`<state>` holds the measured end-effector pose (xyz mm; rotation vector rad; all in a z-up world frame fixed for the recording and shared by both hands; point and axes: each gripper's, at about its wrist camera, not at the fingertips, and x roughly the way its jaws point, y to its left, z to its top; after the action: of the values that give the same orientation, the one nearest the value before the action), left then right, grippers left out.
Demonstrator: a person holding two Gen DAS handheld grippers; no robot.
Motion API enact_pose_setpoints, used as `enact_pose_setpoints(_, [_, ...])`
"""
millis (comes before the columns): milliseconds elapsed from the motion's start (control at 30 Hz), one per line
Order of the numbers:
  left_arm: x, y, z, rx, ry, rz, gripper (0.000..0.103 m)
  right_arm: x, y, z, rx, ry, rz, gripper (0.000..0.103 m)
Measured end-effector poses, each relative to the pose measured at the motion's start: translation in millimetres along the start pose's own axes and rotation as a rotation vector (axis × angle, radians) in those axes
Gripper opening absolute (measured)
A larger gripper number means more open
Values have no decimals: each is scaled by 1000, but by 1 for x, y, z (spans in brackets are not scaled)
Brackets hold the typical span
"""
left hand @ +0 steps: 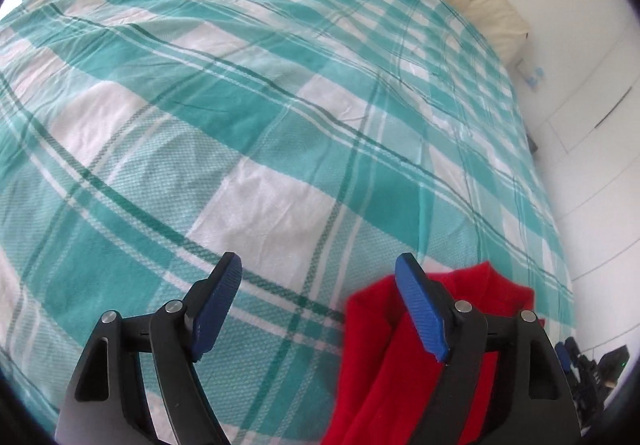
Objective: Fold small clothes
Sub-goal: 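Lift the hem with both grippers and fold it over onto the collar, then open both grippers and withdraw them from the folded sweater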
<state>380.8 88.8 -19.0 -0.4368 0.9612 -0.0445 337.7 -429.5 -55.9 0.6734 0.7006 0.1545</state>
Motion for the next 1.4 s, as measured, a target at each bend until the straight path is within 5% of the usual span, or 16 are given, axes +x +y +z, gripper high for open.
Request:
enact_pose_setpoints(133, [-36, 14, -45, 121, 26, 29, 81, -36, 6, -16, -77, 0, -17, 46])
enact_pose_setpoints(200, [-62, 21, -78, 183, 38, 29, 84, -56, 9, -36, -161, 11, -25, 64])
enact_pose_setpoints(333, [-111, 30, -143, 248, 34, 35, 91, -101, 3, -91, -336, 42, -117, 70])
enact_pose_setpoints(533, [-143, 14, -208, 256, 13, -35, 96, -152, -17, -167, -358, 42, -197, 73])
enact_pose_setpoints(600, [-139, 4, -222, 294, -8, -20, 96, -162, -17, -185, -380, 12, -233, 82])
enact_pose_setpoints(800, [-114, -5, -254, 404, -77, 124, 96, -157, -21, -206, -426, 13, -307, 85])
enact_pose_setpoints(1033, [-102, -12, -258, 457, -36, 119, 96, -150, -21, -210, -455, 28, -336, 91])
enact_pose_setpoints(1400, [-101, 5, -253, 345, 14, 77, 97, -146, 8, -184, -468, 98, -345, 92])
